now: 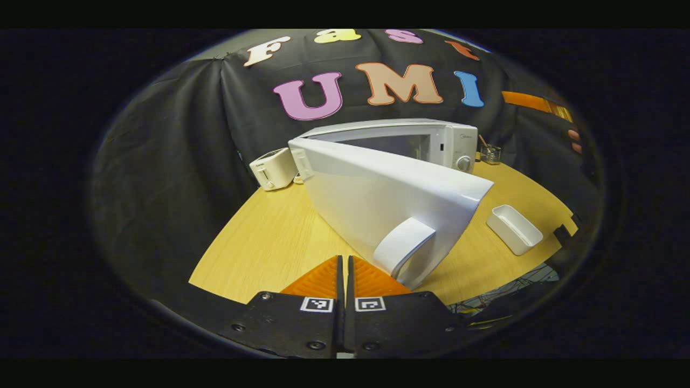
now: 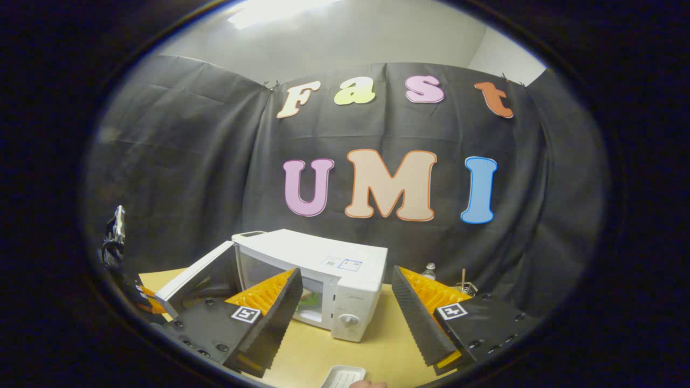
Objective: Open the microwave oven with the left hand, put the food in, and close the microwave oven.
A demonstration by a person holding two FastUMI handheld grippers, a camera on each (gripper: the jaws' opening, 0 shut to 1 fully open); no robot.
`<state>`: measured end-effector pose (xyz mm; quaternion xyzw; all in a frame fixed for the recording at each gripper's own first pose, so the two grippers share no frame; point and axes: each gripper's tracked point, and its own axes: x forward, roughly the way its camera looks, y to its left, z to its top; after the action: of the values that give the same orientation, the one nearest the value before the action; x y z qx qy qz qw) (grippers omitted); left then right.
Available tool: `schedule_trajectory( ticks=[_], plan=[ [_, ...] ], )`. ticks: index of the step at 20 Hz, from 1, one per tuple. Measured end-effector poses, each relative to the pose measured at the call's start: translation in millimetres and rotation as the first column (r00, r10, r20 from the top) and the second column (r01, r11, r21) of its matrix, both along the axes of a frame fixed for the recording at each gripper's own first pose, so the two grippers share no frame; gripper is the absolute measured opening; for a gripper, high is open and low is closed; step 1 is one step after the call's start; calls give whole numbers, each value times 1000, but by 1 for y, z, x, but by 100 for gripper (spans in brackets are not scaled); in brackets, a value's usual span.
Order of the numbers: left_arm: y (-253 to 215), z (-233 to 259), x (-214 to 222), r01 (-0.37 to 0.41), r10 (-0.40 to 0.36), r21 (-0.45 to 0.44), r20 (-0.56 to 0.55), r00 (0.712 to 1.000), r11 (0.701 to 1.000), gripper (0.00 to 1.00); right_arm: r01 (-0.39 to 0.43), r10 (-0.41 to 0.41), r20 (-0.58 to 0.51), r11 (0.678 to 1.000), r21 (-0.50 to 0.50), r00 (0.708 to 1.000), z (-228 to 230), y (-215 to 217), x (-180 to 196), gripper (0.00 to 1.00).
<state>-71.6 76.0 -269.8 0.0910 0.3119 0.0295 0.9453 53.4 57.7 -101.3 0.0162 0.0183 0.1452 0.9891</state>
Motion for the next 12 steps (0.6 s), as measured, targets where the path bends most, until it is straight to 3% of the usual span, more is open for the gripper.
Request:
schedule_trajectory(
  ticks=[5, 12],
  plan=[
    [-37, -1, 27, -19, 20, -30, 19, 1000, 999, 0, -12, 12, 3, 1000, -1, 1000, 0, -28, -4, 97],
    [-83, -3, 75, 74, -76, 44, 41, 996, 996, 1, 16, -16, -3, 1000, 13, 1000, -5, -73, -1, 96]
  ],
)
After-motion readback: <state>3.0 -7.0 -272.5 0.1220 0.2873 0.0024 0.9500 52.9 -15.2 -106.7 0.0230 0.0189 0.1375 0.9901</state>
